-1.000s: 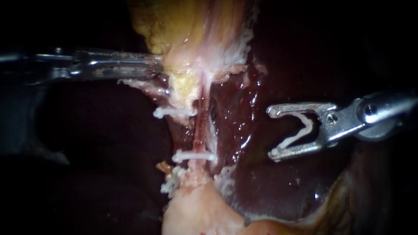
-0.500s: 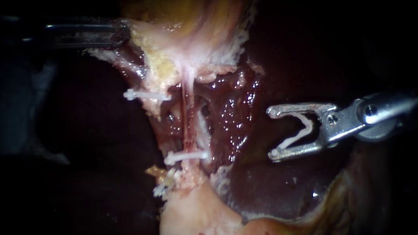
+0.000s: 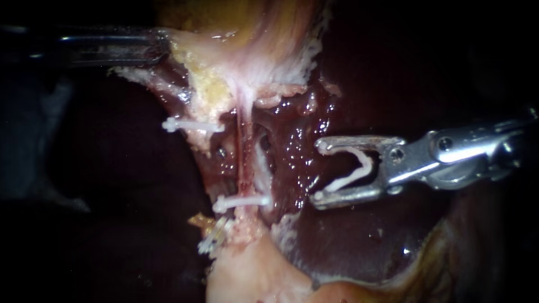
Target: Clipping second clip right tube
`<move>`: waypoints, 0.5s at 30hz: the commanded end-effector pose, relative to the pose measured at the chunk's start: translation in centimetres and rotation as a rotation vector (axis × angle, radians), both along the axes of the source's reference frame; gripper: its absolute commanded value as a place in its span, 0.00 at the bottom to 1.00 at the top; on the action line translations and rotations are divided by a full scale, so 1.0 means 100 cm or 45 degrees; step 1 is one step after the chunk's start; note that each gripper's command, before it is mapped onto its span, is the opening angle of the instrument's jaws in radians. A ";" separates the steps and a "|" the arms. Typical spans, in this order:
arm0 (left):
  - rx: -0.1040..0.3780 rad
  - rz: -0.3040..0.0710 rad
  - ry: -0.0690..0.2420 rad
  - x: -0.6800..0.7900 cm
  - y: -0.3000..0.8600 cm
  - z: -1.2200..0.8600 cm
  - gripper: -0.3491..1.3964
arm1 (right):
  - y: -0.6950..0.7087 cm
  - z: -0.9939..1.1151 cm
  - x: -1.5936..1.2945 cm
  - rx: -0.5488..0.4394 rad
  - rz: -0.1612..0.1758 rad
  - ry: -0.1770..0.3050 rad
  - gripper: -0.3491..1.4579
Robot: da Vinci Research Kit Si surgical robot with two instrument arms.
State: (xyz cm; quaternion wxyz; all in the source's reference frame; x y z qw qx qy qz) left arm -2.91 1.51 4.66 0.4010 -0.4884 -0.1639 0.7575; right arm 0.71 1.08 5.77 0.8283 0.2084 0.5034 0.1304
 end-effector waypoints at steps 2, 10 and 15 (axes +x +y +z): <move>-0.001 -0.001 0.002 0.0000 -0.0001 0.0000 0.00 | -0.0003 0.0006 0.0008 0.026 0.004 -0.001 0.47; -0.002 -0.001 0.002 -0.0001 -0.0001 0.0000 0.00 | -0.0013 0.0041 0.0040 0.103 0.029 0.002 0.47; -0.002 -0.002 0.003 -0.0001 -0.0002 0.0000 0.00 | -0.0017 0.0061 0.0057 0.163 0.050 0.018 0.47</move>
